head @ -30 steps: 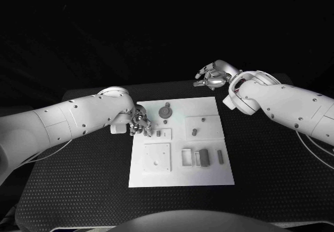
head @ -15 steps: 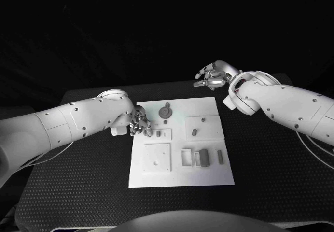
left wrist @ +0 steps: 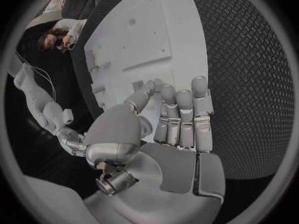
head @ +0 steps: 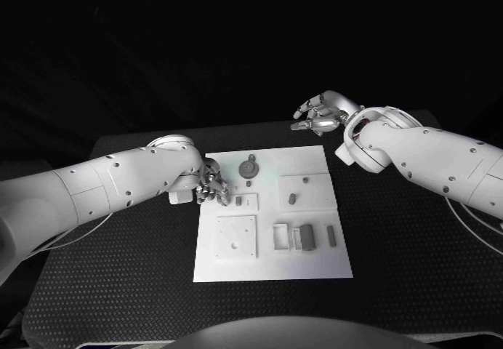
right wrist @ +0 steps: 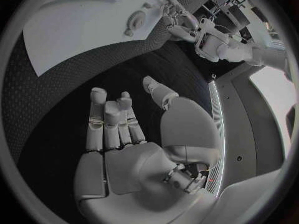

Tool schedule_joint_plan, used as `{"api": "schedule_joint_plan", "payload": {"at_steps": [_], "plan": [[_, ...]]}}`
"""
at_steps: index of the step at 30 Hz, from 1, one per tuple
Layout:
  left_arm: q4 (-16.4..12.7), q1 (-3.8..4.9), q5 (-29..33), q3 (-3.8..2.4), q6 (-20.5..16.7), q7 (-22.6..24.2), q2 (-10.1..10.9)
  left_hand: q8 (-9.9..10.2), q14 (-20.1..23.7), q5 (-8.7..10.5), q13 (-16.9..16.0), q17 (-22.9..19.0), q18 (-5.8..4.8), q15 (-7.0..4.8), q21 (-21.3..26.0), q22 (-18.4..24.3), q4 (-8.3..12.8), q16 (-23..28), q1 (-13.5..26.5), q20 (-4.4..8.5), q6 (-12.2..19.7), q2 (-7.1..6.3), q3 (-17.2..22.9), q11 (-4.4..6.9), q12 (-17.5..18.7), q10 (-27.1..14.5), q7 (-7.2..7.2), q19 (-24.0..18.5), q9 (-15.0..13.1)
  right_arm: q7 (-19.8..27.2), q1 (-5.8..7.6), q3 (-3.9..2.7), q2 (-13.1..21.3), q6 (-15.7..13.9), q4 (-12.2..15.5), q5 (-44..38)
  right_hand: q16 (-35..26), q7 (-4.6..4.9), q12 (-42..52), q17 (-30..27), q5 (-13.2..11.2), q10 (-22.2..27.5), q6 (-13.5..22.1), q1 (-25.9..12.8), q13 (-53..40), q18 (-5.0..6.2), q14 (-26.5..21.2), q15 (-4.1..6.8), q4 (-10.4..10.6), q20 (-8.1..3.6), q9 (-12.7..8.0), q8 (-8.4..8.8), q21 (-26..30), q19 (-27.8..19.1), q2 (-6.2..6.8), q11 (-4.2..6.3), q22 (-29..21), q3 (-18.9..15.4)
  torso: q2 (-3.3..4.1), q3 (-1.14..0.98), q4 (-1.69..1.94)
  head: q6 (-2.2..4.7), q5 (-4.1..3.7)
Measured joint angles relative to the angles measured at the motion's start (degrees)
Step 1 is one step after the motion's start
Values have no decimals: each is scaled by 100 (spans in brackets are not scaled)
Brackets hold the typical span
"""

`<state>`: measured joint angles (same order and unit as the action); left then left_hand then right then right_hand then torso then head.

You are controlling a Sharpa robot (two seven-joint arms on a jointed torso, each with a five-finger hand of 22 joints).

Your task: Assemble the parts on the task board

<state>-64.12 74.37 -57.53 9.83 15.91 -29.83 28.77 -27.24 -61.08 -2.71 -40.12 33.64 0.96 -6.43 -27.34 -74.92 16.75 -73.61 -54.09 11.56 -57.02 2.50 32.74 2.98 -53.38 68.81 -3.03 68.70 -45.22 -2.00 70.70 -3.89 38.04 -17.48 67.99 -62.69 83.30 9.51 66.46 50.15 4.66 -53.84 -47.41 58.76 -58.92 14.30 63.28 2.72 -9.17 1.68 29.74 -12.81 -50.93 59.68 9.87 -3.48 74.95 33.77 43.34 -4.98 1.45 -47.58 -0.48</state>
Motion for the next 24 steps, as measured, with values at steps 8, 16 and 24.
{"api": "schedule_joint_plan", "payload": {"at_steps": [8, 16, 24], "plan": [[20, 1, 59, -2, -3, -43, -12, 81, -15, -213, 14, 0, 0, -11, 0, 0, -4, 1, 79, 23, -144, 79, 3, 21, 0, 41, 37, 1, -94, 0, 0, 0, 0, 2, 1, 0, 0, 5, 0, -5, 0, 0, -7, 0, 0, 0, 0, 0, 0, 0, 0, 0, 0, 0, 0, 0, 0, 0, 0, -1, 1, 1, -3], [23, 2, 94, -2, -3, -70, -23, 113, -46, -422, 22, 0, 0, -20, -1, 1, -4, -24, 213, 43, -251, 208, 3, 40, 0, 81, 67, 20, -206, 0, 0, 0, -4, 4, -1, 1, 0, 2, 0, -5, 0, 0, -22, 0, 0, -1, 0, 0, 0, 0, 0, 0, 0, 0, 0, 0, 0, 0, 0, -1, 1, -3, -12], [20, 3, 113, -2, -3, -80, -27, 159, -60, -488, 27, -1, -1, -12, -22, 1, -6, -26, 270, 63, -318, 263, 1, 50, 0, 112, 72, 40, -236, 0, 0, 0, -4, 5, -1, 1, 0, 1, -1, -5, 0, 0, -23, 0, -1, -1, 0, 0, 0, 0, 0, 0, 0, 0, 0, 0, 0, 0, 0, -2, 2, -5, -22]]}}
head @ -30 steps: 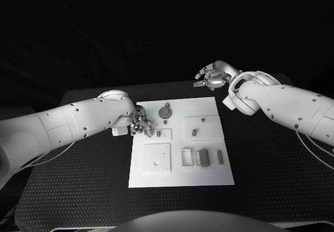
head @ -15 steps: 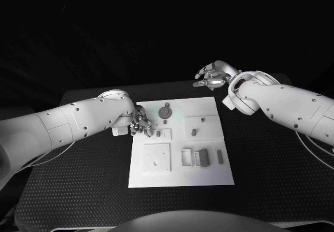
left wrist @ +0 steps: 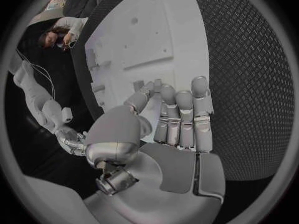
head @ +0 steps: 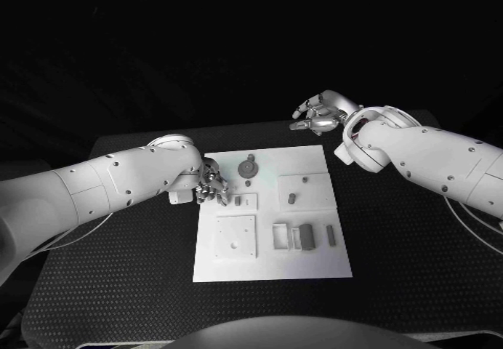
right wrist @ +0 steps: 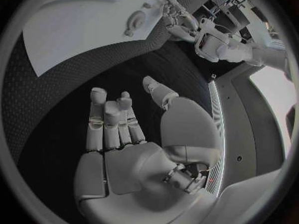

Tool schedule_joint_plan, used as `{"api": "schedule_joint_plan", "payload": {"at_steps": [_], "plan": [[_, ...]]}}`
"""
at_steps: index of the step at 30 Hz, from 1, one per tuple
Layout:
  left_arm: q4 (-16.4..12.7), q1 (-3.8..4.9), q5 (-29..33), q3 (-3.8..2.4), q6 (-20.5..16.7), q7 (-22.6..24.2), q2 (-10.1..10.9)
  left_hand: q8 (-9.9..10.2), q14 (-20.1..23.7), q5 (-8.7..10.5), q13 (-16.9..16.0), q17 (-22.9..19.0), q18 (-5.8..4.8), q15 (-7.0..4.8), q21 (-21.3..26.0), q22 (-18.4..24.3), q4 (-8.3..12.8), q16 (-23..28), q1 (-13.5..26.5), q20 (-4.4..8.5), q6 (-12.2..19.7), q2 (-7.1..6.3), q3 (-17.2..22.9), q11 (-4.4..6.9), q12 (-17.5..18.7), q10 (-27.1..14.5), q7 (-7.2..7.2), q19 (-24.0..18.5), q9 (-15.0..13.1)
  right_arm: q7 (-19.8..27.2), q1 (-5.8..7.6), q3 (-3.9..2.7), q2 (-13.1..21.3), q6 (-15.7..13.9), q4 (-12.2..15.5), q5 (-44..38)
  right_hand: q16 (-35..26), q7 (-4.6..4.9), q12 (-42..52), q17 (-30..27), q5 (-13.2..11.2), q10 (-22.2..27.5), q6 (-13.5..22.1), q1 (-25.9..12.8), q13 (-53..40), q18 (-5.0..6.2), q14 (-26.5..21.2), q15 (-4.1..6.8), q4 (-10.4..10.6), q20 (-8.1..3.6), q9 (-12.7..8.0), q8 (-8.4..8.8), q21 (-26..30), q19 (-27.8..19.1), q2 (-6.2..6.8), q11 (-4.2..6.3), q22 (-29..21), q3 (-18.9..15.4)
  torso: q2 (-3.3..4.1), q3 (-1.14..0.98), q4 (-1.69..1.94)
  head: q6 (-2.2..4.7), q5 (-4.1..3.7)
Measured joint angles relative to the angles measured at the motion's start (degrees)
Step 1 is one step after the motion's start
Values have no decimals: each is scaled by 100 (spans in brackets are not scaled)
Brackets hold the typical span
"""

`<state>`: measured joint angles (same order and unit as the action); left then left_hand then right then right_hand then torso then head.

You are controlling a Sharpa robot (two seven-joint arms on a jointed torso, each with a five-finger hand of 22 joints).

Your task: Assemble the parts on the task board

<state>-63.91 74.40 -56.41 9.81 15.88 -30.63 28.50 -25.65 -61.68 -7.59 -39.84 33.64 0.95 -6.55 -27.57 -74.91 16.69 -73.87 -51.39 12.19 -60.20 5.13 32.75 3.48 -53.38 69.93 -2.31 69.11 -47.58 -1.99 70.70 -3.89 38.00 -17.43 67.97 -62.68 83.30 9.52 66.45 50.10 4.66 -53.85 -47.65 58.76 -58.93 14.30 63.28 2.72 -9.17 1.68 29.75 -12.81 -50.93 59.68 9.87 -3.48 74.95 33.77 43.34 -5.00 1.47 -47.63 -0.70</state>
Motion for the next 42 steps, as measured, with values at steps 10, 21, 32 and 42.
{"api": "schedule_joint_plan", "payload": {"at_steps": [10, 21, 32, 42], "plan": [[1, -3, 21, 1, -11, -2, -4, 42, -28, -11, 0, 0, -1, -4, 0, 0, -37, 0, 99, -1, -30, -26, -37, 4, 0, 20, -9, 1, -37, 0, 0, 0, -3, 3, 0, 0, 0, 14, 0, 0, 0, 0, 14, 0, 5, 0, 0, 0, 0, 0, -5, 0, 0, 0, 0, 0, 0, 0, 0, 3, 2, -2, -5], [2, -6, 27, 2, -24, -11, -4, 86, -45, -11, 5, 0, 0, 10, -1, 1, -71, 1, 167, -3, -66, -92, -70, 39, 0, 24, 25, 3, -57, 2, 0, 0, 0, 5, 0, 2, 0, 13, 0, 1, 0, 0, 15, 0, 4, 0, 0, 0, 0, 0, -5, 0, 0, 0, 0, 0, 0, 0, 0, 3, 2, -7, -9], [-3, -10, 31, 2, -33, -12, 1, 109, -47, -15, 5, 0, 0, 11, -1, 1, -93, 4, 212, 1, -83, -137, -91, 40, 0, 26, 37, 23, -72, 2, 0, 0, 4, 7, 0, 3, 0, 10, 0, 1, 0, 0, 14, 0, 4, 0, 0, 0, 0, 0, -4, 0, 0, 0, 0, 0, 0, 0, 0, 4, 3, -11, -9], [-13, -10, 28, 0, -32, -14, 9, 164, -48, -78, 4, 0, 1, 13, 0, -3, -120, 4, 227, 8, -120, -153, -93, 34, 0, 32, 39, 33, -105, 2, 0, 0, 6, 8, 0, 4, 0, -1, 0, 1, 0, 0, 22, 0, 4, 0, 0, 0, 0, 0, -4, 0, 0, 0, 0, 0, 0, 0, 0, 7, 6, -15, -9]]}}
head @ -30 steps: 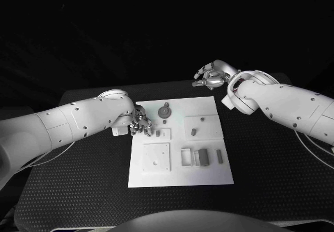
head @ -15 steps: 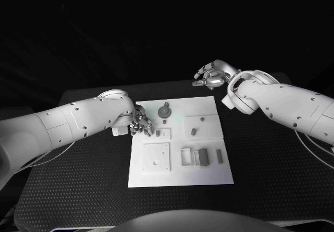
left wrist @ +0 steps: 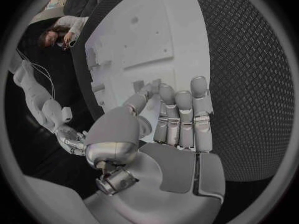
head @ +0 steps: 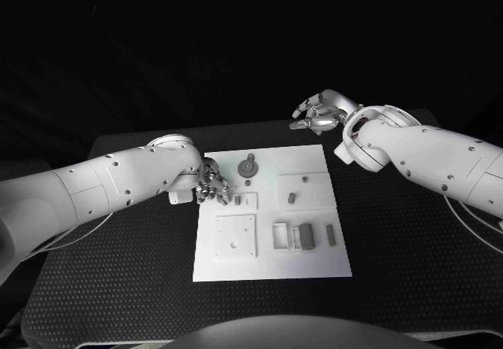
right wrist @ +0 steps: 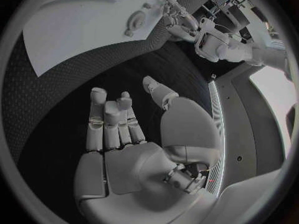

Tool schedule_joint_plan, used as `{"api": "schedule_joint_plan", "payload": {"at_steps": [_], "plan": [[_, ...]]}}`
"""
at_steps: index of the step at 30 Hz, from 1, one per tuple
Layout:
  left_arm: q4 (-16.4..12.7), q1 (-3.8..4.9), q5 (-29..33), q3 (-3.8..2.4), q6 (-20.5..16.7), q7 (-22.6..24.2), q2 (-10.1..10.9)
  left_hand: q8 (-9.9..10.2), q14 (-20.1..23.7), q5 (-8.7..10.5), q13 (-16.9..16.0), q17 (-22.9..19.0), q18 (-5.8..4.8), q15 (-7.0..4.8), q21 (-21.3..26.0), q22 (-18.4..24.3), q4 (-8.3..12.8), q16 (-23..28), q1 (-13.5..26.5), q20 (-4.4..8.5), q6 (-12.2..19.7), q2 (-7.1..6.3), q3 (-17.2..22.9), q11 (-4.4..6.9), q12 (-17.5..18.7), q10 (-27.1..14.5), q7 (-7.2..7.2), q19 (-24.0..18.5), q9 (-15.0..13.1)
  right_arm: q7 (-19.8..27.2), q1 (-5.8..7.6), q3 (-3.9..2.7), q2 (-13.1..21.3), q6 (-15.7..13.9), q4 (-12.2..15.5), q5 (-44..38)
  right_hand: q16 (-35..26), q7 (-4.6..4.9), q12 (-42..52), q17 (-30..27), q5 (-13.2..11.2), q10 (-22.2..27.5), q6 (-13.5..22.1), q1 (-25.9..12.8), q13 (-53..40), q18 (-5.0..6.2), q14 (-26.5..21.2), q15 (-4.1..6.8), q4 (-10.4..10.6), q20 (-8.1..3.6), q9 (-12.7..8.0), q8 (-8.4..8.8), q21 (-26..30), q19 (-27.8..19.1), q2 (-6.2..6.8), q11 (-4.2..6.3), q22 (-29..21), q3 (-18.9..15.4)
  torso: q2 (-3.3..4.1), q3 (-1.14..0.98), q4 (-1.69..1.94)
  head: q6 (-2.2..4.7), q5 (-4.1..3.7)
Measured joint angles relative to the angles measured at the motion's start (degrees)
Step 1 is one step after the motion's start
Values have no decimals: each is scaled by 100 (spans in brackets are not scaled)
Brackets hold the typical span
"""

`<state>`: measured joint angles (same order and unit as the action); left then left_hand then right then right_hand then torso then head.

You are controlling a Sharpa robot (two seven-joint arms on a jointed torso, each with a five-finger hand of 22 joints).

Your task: Assemble the parts on the task board

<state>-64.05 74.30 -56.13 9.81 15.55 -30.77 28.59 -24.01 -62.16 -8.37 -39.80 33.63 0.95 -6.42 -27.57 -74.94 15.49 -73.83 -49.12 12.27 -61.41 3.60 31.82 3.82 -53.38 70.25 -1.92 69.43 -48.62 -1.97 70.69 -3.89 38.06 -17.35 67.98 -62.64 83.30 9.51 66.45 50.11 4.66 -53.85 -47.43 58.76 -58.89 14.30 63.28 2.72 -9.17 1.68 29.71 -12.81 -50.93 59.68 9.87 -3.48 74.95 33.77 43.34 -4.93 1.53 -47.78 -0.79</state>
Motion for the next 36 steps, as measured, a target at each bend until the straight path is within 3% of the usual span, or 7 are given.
{"api": "schedule_joint_plan", "payload": {"at_steps": [12, 36], "plan": [[-22, -4, 1, 0, 0, 5, 22, 8, 13, -27, 0, 5, 1, -13, 0, 1, -86, 0, 88, -9, -18, -89, 85, -2, 0, 1, -18, 9, -18, 1, 0, 0, -1, 0, -3, 1, 0, -9, 0, 0, 0, 0, -8, -10, 2, 0, 0, 0, 0, 0, 0, 0, 0, 0, -10, 0, 0, 0, 0, 1, 1, -15, 9], [-52, -10, -1, -2, -28, 18, 62, 34, 13, -21, 4, 5, 3, -13, 0, 2, -100, 0, 88, -10, -38, -90, 70, 5, 0, 27, 1, 9, -29, 3, -2, 0, 4, 1, -6, 5, 0, 10, 0, -5, 0, 0, 0, -23, 4, 0, 0, 0, 0, 0, -4, 0, 0, 0, -23, 0, 0, 0, 1, 2, -2, -32, 10]]}}
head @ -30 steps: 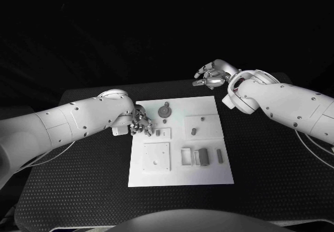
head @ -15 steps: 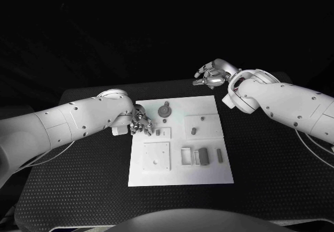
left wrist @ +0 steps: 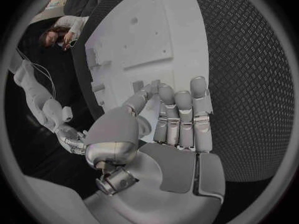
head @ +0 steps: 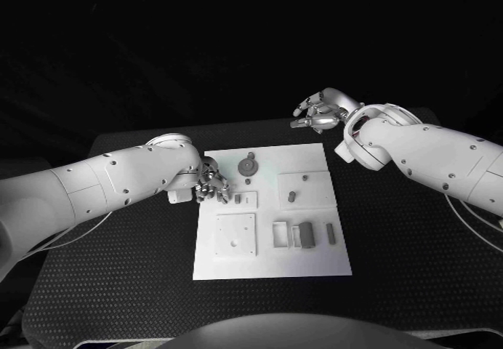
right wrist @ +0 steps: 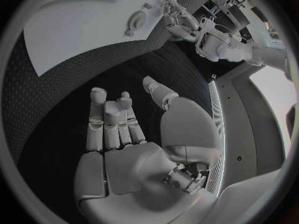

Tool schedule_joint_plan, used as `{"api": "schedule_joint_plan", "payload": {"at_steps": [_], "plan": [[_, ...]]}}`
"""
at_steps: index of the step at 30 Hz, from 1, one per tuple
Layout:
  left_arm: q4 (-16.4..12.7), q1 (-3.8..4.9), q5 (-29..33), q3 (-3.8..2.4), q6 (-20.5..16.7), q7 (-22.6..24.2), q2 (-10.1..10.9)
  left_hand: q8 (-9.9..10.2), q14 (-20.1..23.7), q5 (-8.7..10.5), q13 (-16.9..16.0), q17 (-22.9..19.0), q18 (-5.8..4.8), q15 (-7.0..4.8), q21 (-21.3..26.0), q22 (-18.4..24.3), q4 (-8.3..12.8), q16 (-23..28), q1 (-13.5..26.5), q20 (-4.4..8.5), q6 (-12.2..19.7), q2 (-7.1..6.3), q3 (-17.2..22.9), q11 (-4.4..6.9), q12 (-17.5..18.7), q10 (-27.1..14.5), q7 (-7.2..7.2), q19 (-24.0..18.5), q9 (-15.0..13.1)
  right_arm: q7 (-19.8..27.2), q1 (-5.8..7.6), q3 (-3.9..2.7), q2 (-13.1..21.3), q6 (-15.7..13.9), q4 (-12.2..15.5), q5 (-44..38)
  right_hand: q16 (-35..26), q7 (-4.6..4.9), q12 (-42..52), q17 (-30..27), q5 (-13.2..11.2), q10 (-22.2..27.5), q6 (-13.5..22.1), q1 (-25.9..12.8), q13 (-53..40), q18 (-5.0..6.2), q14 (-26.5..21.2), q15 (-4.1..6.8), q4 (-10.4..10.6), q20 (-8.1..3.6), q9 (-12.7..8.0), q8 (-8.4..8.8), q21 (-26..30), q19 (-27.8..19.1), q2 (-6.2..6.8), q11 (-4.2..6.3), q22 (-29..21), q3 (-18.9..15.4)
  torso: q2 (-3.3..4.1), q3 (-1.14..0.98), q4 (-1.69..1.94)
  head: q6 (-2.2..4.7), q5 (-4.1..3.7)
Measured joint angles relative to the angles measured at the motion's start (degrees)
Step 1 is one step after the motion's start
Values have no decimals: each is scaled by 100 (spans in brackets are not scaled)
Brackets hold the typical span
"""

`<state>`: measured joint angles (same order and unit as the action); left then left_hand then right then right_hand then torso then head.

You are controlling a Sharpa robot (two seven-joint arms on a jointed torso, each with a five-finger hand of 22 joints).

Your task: Assemble the parts on the task board

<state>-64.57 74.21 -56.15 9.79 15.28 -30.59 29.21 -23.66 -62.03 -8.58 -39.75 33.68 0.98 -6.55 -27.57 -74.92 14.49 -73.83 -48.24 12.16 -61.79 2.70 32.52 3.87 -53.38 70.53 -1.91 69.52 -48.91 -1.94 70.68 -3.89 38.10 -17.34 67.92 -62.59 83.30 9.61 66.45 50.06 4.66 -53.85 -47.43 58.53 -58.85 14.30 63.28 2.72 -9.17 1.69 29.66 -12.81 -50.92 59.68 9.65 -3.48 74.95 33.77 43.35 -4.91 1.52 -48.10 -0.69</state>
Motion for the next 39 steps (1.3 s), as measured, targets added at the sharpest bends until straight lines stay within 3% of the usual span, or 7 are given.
{"api": "schedule_joint_plan", "payload": {"at_steps": [39], "plan": [[-91, -1, -72, 2, -20, -2, 79, 43, -20, 0, -1, 5, 5, -18, -21, 2, -10, 0, 36, -10, -17, -37, -28, 10, 0, -11, -6, -9, -31, 3, -2, 0, 7, 0, 0, 3, 0, -2, 0, 1, 0, 0, 10, 0, 5, 0, 0, 0, 0, 0, 0, 0, 0, 0, 0, 0, 0, 0, 1, -5, -4, -31, -12]]}}
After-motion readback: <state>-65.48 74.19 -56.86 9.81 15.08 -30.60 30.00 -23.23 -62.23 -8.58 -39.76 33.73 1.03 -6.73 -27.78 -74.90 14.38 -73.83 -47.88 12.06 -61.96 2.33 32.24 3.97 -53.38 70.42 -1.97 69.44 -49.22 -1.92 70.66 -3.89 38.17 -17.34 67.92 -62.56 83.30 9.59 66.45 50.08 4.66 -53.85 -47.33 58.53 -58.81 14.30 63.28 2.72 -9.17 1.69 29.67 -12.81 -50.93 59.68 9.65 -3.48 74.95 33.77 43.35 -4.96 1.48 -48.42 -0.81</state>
